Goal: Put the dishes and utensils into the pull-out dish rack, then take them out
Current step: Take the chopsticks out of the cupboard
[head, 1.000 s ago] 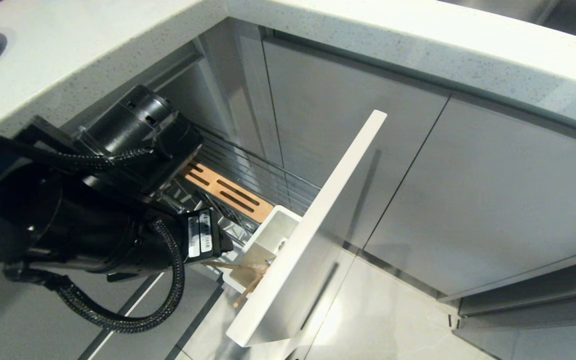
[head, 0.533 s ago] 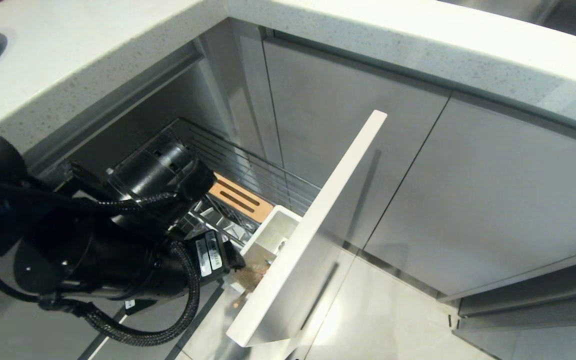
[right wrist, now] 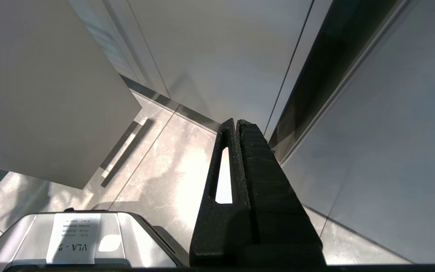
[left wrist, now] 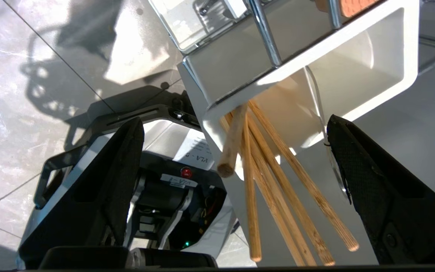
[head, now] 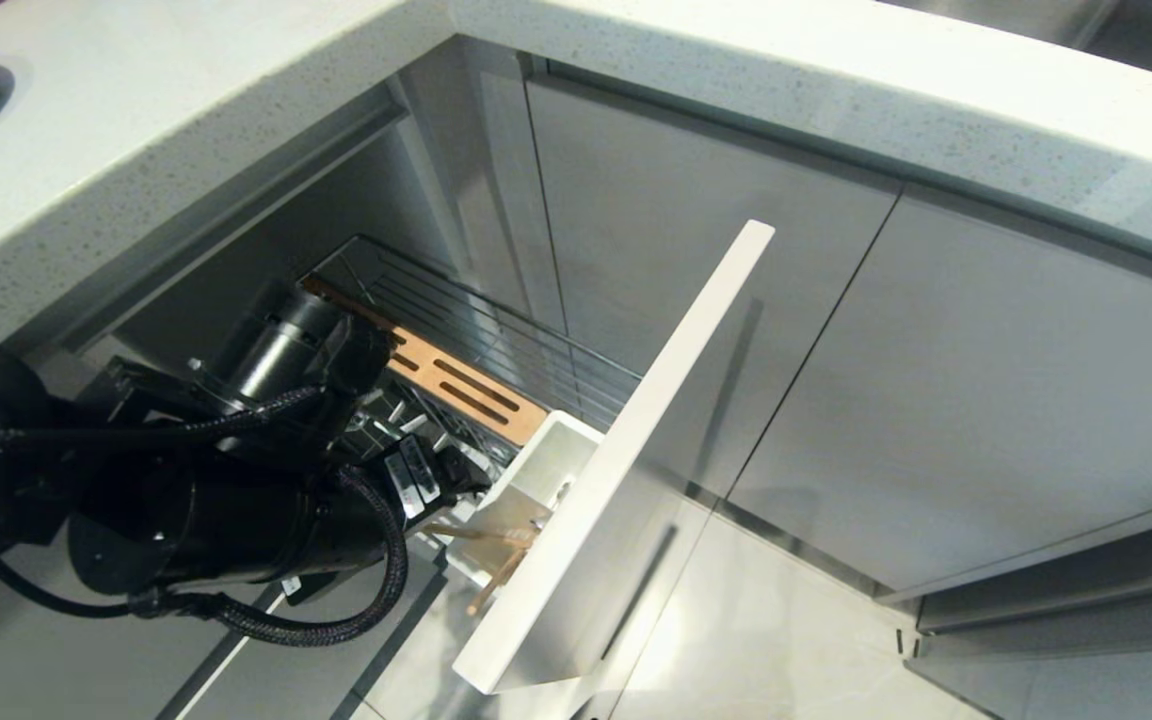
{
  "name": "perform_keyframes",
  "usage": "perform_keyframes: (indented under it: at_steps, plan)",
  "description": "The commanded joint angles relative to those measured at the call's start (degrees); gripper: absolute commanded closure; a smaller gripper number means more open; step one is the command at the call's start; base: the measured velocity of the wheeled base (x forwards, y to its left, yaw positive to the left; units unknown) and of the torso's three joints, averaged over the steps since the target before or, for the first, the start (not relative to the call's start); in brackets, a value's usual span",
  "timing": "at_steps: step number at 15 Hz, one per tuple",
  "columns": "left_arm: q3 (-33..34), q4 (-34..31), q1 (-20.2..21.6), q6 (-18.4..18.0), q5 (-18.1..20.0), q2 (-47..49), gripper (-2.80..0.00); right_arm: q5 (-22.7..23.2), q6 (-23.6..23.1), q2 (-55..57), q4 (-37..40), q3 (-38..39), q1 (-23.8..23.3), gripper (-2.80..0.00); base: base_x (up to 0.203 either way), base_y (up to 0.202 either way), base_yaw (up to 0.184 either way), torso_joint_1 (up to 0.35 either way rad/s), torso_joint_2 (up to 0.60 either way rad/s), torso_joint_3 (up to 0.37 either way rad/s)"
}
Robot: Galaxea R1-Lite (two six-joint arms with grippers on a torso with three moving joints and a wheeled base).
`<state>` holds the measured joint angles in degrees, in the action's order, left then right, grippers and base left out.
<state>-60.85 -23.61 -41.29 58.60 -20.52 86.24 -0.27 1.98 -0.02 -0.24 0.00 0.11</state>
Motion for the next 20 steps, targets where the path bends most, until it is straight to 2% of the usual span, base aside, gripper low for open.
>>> perform_keyframes:
  at_steps: [1,4,10,13,20]
  plan:
    - [0.2,-0.1,0.1,0.3,0.9,-0.2,-2.8,0.0,0.0,-0.2,0.0,0.1,0.0,0.0,0.0,0.0,0.0,0.0,0.0,0.0]
    - [0.2,-0.2,0.1,0.4,2.6,0.0,-2.8,0.0,-0.1,-0.2,0.0,0.1,0.0,0.0,0.0,0.0,0.0,0.0,0.0,0.0]
    - [0.7,0.5,0.6,0.4,2.8,1.6,-2.8,0.0,0.0,-0.2,0.0,0.1,0.0,0.0,0.0,0.0,0.0,0.0,0.0,0.0]
    - [1.0,0.6,0.7,0.4,5.4,1.7,-2.8,0.0,0.0,-0.2,0.0,0.1,0.1,0.0,0.0,0.0,0.0,0.0,0.0,0.0]
    - [1.4,1.7,2.4,0.2,5.5,2.1,-2.8,0.0,0.0,-0.2,0.0,0.1,0.1,0.0,0.0,0.0,0.0,0.0,0.0,0.0]
